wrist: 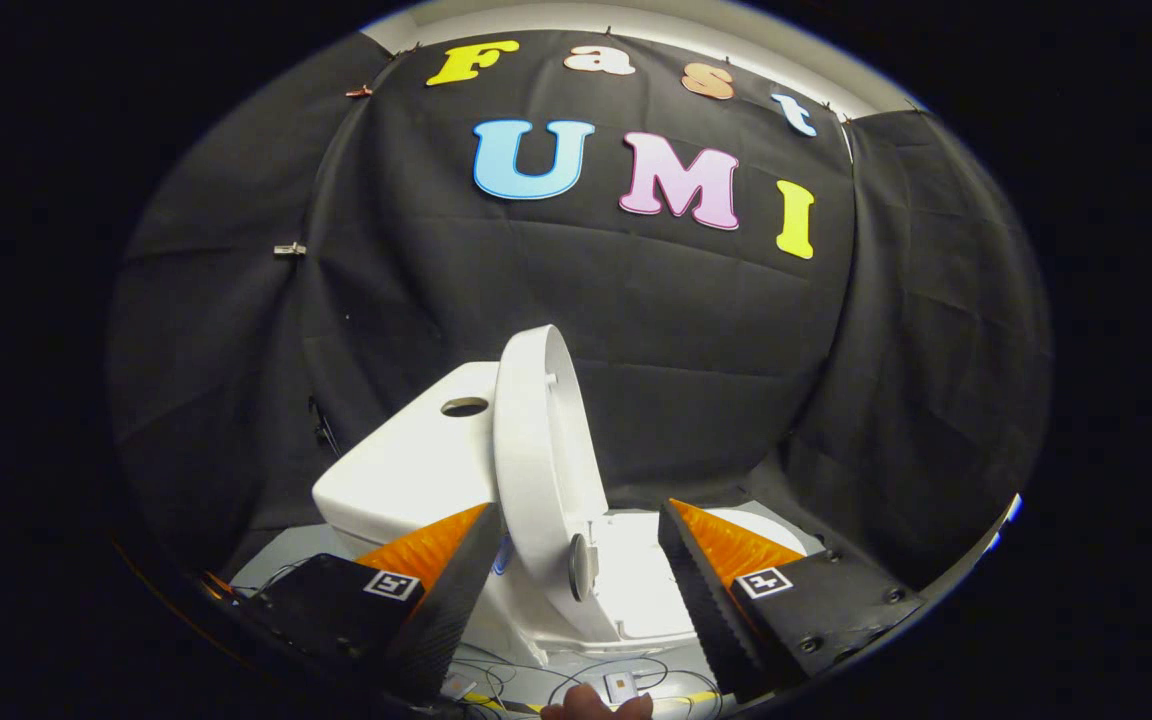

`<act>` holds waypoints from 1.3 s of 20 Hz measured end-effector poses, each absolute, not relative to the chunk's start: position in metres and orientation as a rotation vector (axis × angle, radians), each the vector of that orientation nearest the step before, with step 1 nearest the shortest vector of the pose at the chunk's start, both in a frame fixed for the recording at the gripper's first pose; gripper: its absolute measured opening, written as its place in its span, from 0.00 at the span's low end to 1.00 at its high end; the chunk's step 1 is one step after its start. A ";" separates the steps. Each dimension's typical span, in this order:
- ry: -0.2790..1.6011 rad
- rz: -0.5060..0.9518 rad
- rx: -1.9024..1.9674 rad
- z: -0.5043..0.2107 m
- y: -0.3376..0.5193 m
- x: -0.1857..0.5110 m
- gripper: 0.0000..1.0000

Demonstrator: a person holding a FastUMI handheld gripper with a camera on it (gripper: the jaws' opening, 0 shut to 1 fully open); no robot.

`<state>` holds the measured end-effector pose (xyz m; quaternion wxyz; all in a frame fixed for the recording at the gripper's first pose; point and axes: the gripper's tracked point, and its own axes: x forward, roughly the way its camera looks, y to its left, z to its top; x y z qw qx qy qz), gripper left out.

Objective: Open the toilet lid.

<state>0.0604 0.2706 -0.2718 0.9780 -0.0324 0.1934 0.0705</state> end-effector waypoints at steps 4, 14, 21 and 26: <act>0.356 0.158 -0.070 -0.244 0.257 0.058 0.99; 0.273 0.170 -0.019 -0.159 0.205 0.054 0.99; 0.192 0.161 -0.004 -0.095 0.162 0.046 0.99; 0.148 0.147 0.008 -0.054 0.128 0.038 0.98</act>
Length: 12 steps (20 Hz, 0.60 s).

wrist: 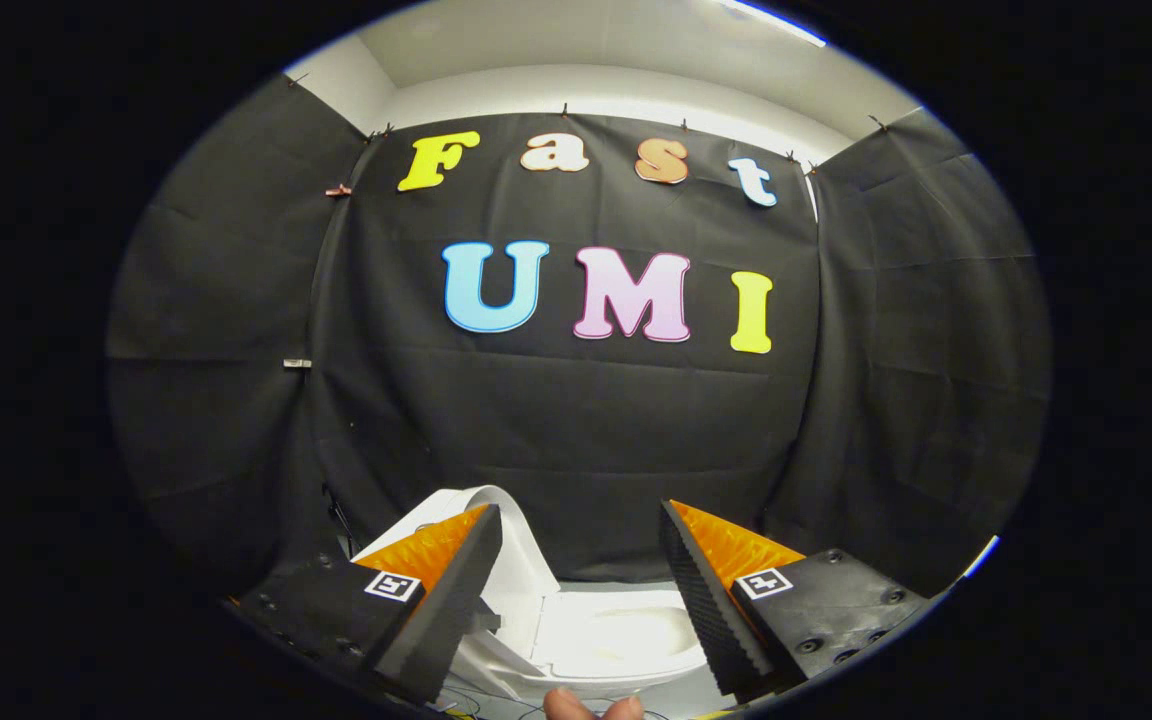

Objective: Open the toilet lid.

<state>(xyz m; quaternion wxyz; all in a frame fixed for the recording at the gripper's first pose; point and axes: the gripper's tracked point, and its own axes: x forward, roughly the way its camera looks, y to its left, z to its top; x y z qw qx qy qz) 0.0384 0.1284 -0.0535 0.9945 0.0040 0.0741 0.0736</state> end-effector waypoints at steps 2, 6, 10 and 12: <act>0.132 0.137 0.020 -0.038 0.114 0.035 0.98; 0.098 0.111 0.021 -0.012 0.085 0.029 0.98; 0.060 0.098 0.027 0.010 0.063 0.022 0.98; 0.053 0.092 0.023 0.016 0.053 0.019 0.98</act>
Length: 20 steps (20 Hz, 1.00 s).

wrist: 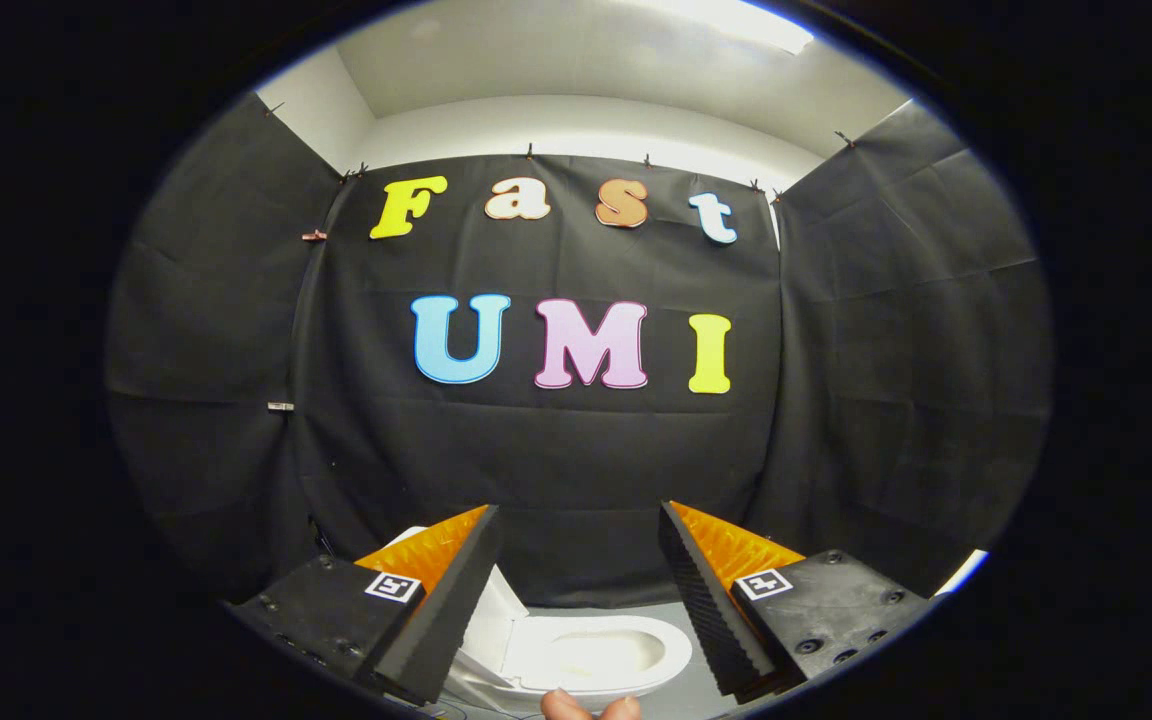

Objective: Open the toilet lid.

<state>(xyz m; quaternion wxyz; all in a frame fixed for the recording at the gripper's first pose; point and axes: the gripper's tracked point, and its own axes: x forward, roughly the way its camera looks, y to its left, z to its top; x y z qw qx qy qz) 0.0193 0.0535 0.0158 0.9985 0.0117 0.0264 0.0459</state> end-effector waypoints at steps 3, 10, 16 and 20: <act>0.054 0.079 0.025 0.019 0.043 0.019 0.98; 0.051 0.075 0.024 0.020 0.041 0.018 0.98; 0.056 0.078 0.015 0.017 0.044 0.019 0.98; 0.056 0.076 0.013 0.016 0.045 0.020 0.98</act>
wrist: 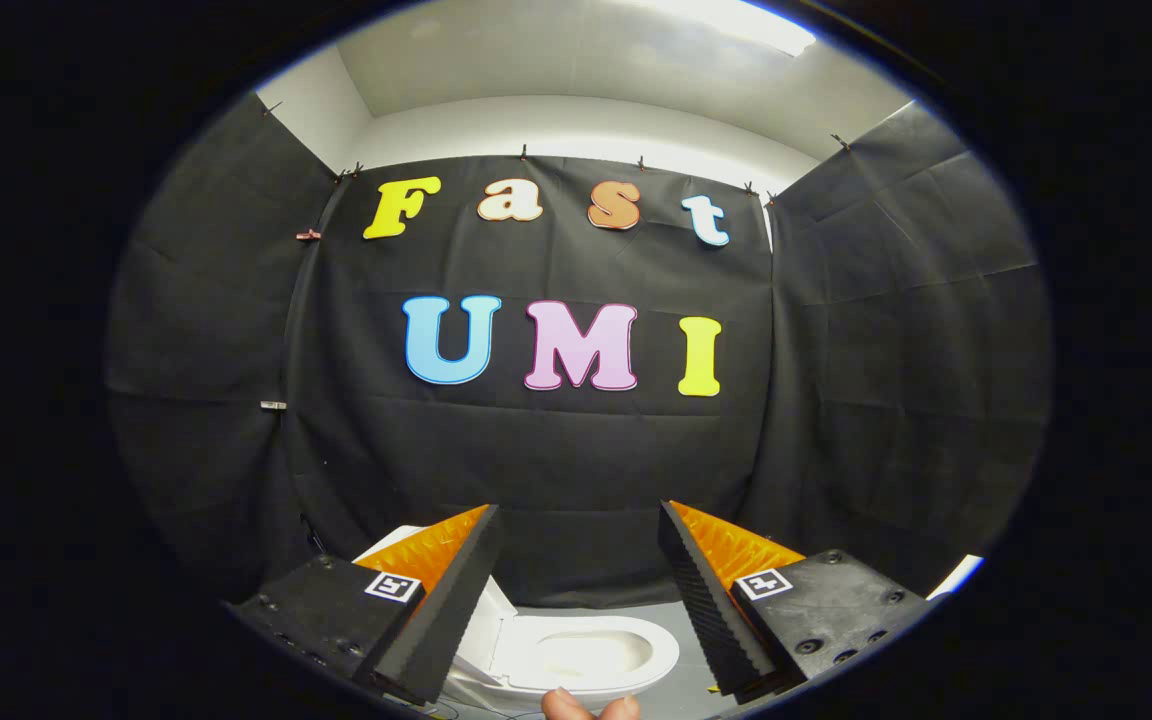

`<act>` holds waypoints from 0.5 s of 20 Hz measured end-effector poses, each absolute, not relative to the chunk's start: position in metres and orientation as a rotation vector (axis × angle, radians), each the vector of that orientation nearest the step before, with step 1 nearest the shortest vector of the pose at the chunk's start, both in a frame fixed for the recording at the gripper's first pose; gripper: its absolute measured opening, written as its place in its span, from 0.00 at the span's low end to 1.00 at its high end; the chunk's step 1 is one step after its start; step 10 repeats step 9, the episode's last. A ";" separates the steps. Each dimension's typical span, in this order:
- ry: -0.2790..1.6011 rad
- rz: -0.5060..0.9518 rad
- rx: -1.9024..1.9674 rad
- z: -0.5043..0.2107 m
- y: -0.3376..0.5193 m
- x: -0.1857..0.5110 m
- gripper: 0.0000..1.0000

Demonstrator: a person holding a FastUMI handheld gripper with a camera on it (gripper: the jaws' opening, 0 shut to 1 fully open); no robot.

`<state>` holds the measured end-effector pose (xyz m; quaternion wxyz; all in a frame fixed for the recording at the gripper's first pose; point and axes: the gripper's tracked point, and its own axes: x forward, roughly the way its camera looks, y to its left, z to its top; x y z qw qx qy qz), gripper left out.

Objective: Open the toilet lid.

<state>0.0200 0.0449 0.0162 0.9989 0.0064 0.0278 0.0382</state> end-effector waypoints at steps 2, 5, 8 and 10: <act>0.056 0.069 0.008 0.016 0.043 0.021 0.98; 0.047 0.060 -0.003 0.019 0.042 0.021 0.98; 0.041 0.051 -0.010 0.020 0.040 0.021 0.98; 0.036 0.047 -0.016 0.021 0.039 0.021 0.98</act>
